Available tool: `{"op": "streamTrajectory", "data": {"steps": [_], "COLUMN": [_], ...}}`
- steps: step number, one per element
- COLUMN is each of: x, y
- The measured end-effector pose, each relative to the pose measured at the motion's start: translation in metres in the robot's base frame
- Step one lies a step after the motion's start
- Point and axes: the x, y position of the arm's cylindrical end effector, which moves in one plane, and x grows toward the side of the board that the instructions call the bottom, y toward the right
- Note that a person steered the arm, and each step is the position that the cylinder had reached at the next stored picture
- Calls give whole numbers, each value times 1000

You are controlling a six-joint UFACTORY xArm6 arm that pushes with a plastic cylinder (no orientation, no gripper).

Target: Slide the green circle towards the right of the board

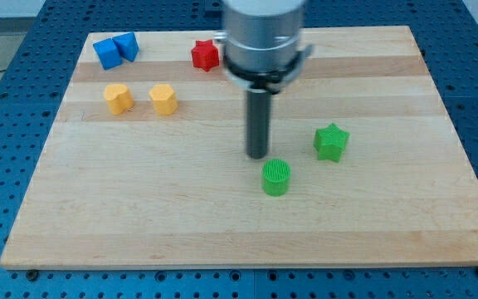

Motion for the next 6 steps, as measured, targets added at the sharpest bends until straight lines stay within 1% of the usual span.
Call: {"op": "streamTrajectory", "data": {"steps": [1, 2, 3, 4, 5, 6], "x": [-4, -7, -7, -16, 15, 46], "y": [57, 143, 100, -5, -50, 11]}}
